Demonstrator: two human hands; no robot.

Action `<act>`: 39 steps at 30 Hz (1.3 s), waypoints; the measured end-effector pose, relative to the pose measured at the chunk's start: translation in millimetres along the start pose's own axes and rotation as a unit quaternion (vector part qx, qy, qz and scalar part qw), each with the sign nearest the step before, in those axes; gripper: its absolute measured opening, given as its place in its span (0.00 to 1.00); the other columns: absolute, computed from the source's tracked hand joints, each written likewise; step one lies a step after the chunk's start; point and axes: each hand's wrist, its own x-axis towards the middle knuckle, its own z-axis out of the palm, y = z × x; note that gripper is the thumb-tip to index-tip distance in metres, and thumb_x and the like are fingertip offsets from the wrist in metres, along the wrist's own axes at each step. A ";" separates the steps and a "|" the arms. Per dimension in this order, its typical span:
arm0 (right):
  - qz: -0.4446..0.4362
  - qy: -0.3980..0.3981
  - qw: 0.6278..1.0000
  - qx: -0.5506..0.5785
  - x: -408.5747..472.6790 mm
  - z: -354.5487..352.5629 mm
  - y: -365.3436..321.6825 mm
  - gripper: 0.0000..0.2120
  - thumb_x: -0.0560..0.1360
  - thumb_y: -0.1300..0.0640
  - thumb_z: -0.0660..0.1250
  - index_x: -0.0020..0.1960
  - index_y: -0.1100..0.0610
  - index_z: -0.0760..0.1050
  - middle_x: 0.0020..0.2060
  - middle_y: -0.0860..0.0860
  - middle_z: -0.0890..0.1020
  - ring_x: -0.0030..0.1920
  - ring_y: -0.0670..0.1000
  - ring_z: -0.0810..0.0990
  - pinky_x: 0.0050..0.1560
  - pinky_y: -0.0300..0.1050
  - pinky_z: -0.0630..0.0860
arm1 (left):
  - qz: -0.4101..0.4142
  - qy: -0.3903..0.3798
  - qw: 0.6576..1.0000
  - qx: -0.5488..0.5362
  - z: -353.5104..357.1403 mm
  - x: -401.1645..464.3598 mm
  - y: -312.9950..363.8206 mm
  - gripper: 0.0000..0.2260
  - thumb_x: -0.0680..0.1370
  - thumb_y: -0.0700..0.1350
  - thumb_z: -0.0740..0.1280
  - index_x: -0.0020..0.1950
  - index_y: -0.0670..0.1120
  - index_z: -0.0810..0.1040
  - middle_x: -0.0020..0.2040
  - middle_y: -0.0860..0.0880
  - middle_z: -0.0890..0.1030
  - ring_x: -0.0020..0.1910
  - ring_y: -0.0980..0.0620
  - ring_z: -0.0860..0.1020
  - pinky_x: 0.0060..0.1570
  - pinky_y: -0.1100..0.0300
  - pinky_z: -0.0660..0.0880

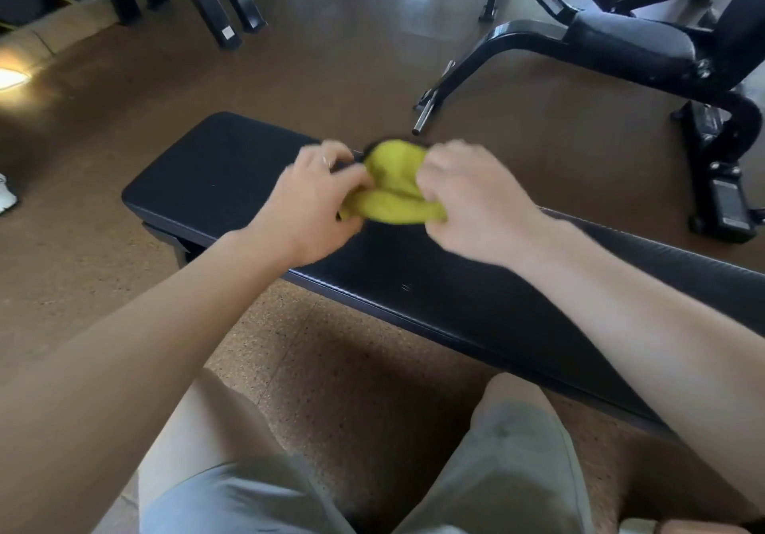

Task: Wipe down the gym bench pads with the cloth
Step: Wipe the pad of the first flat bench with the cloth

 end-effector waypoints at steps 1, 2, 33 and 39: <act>0.002 -0.099 0.995 -0.022 -9.6 10.3 -5.1 0.11 0.64 0.53 0.74 0.43 0.58 0.79 0.44 0.56 0.79 0.47 0.62 0.77 0.49 0.53 0.73 | -0.012 -0.074 0.997 0.001 10.1 -10.7 -4.4 0.18 0.75 0.52 0.71 0.65 0.53 0.79 0.68 0.45 0.72 0.71 0.38 0.67 0.68 0.40 0.68; 0.023 -0.200 0.979 -0.032 -18.8 18.1 -9.9 0.14 0.67 0.46 0.75 0.45 0.56 0.80 0.46 0.54 0.79 0.50 0.60 0.77 0.54 0.52 0.74 | -0.036 -0.134 0.990 -0.006 19.6 -22.1 -10.4 0.18 0.76 0.52 0.71 0.67 0.56 0.78 0.71 0.47 0.71 0.75 0.42 0.62 0.72 0.41 0.62; 0.122 0.028 0.991 0.048 -19.1 110.9 -55.8 0.12 0.82 0.45 0.61 0.56 0.51 0.77 0.45 0.51 0.80 0.43 0.54 0.79 0.41 0.48 0.73 | -0.351 0.167 0.921 -0.027 106.0 -30.1 -52.7 0.07 0.79 0.46 0.61 0.53 0.49 0.78 0.57 0.50 0.76 0.60 0.44 0.73 0.64 0.49 0.66; 0.069 0.074 0.994 -0.028 10.0 125.0 -15.1 0.12 0.82 0.45 0.62 0.49 0.53 0.76 0.39 0.54 0.78 0.38 0.58 0.80 0.33 0.49 0.71 | -0.354 0.167 0.920 -0.022 106.7 -26.5 -54.1 0.07 0.79 0.46 0.61 0.53 0.49 0.77 0.57 0.50 0.76 0.59 0.44 0.73 0.65 0.49 0.66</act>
